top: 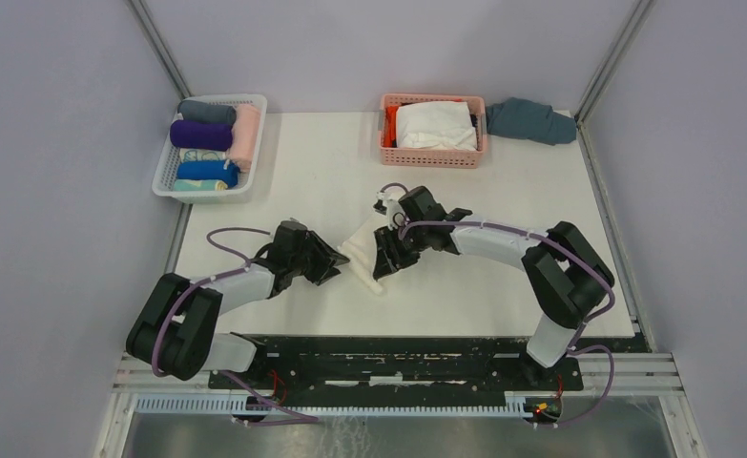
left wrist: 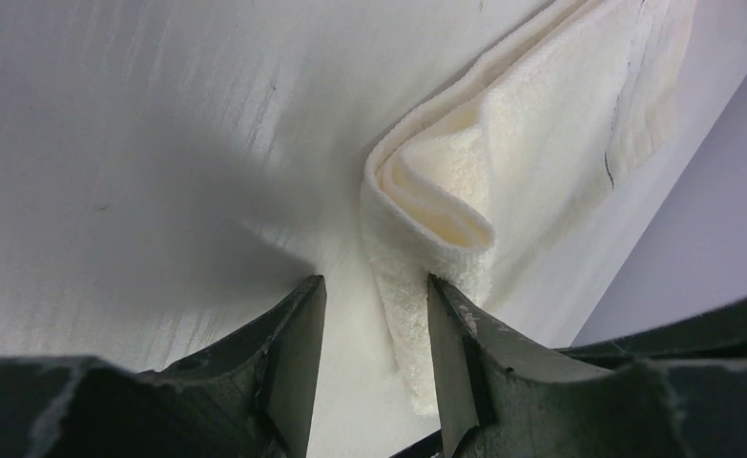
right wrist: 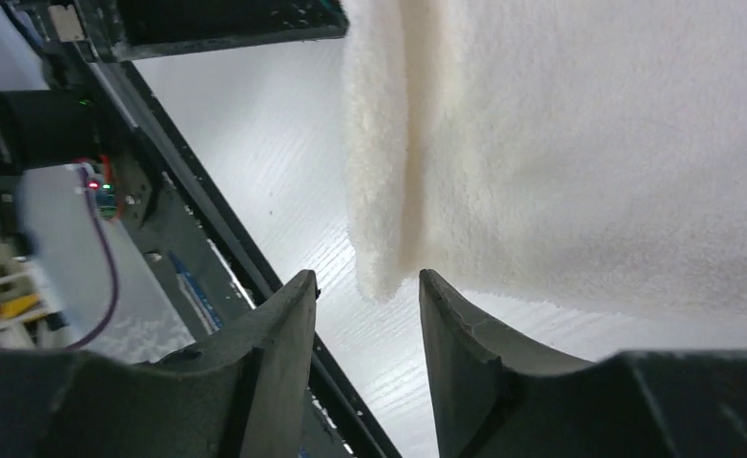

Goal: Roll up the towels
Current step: Fold the towel at the center of the board.

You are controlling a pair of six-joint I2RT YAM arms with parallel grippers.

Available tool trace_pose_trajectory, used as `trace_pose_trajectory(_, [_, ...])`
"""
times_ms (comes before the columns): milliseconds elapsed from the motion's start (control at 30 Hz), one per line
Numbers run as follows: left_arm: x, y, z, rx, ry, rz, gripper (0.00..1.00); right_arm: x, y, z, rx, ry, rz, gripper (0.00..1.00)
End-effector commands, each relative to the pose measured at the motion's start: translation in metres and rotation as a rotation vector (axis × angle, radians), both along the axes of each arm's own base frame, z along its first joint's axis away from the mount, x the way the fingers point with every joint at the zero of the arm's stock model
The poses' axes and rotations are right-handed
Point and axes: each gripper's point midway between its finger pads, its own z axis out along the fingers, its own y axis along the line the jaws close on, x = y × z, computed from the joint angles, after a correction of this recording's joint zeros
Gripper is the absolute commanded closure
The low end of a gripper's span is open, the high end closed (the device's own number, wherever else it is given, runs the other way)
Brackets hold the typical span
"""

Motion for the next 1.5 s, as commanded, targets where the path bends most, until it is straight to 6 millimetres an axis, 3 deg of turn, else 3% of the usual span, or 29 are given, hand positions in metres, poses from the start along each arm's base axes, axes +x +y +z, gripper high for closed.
trace_pose_trajectory(0, [0.007,-0.001,0.001,0.004,0.005,0.038,0.49,0.014,0.005,0.022,-0.147,-0.286,0.027,0.47])
trace_pose_trajectory(233, [0.008,0.000,0.001,0.010,0.013,0.049,0.49,0.024,0.029,0.017,-0.254,-0.450,0.026,0.41])
trace_pose_trajectory(500, [0.006,-0.001,0.000,0.013,0.021,0.047,0.49,0.027,0.047,-0.003,-0.266,-0.437,0.064,0.41])
trace_pose_trajectory(567, [0.006,-0.001,0.000,0.015,0.020,0.048,0.49,0.026,0.048,-0.006,-0.266,-0.426,0.076,0.45])
trace_pose_trajectory(700, [0.006,-0.001,0.000,0.014,0.022,0.046,0.49,0.025,0.048,-0.009,-0.233,-0.377,0.095,0.60])
trace_pose_trajectory(933, [0.008,-0.003,0.003,0.008,0.011,0.035,0.49,0.029,0.042,-0.011,-0.091,-0.178,0.098,0.83])
trace_pose_trajectory(1133, [0.012,-0.007,0.009,-0.003,-0.017,0.021,0.47,0.032,0.038,-0.016,0.064,0.026,0.105,0.87])
trace_pose_trajectory(1300, [0.019,-0.009,0.011,0.003,-0.042,0.000,0.39,0.040,0.032,-0.033,0.130,0.158,0.072,0.89])
trace_pose_trajectory(1467, [0.028,-0.010,0.009,0.017,-0.047,-0.003,0.38,0.042,0.025,-0.048,0.151,0.232,0.050,0.91])
